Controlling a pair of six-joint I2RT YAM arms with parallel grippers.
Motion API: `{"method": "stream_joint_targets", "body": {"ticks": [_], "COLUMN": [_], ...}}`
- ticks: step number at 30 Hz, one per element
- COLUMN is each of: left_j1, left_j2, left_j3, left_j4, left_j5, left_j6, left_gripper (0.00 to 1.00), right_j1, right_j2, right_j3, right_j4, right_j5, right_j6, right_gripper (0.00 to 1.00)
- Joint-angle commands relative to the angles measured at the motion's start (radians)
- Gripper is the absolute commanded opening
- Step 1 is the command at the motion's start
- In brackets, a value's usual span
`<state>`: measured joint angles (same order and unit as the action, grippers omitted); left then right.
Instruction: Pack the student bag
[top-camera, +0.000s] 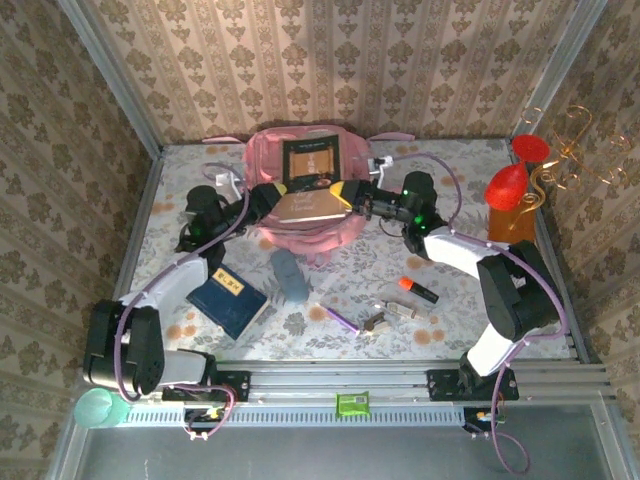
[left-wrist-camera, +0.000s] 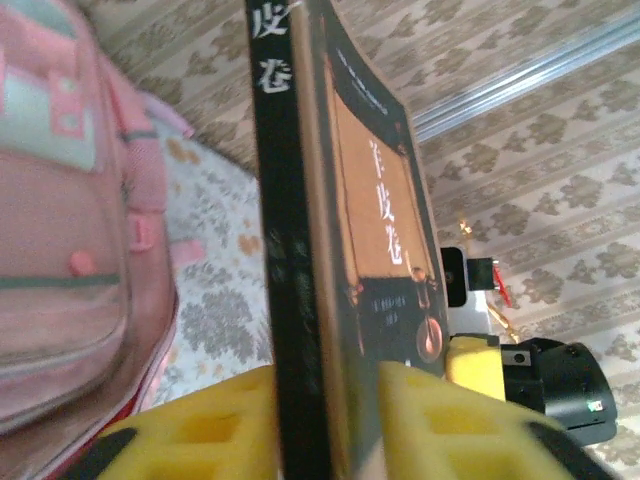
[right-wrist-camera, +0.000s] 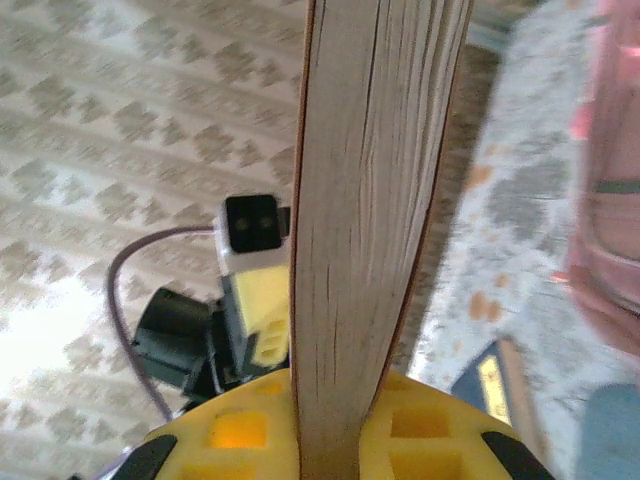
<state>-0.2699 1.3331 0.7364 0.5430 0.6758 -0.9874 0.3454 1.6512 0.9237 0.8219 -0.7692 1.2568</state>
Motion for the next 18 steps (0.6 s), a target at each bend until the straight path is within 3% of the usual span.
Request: {"method": "stream_joint_targets", "body": {"ticks": [1,6,8,13,18], "left_j1": [-0.028,-0.169,-0.219,-0.258,-0.240], "left_j2": [0.028,0.155,0.222,0.360,0.471], "left_j3": [0.063,0.248,0.314,0.431,0.546], "left_j4": [-0.206,-0.609,-0.706,-0.863,-0.992], "left_j5": [-0.102,-0.414,-0.487,-0.462,-0.430], "left_j6": [0.294,0.791,0.919,1.130,1.205], "left_gripper": [0.53,0.63,0.65,0.68,0.68], "right_j1": [-0.088,-0.195,-0.223,-0.256,-0.263], "right_j2": [-0.116,-0.249,-0.297,-0.328,-0.304], "right_j3": [-0.011,-0.010,-0.010,-0.022,-0.048], "right_j4": [-0.205,-0.567,-0.638,-0.704,-0.671], "right_j5": [0.049,0.136,0.158,0.168,0.141], "right_j6": [-0.133,-0.363,-0.411,-0.456,-0.437], "right_gripper": [0.00,0.00,0.00,0.00,0.00]}}
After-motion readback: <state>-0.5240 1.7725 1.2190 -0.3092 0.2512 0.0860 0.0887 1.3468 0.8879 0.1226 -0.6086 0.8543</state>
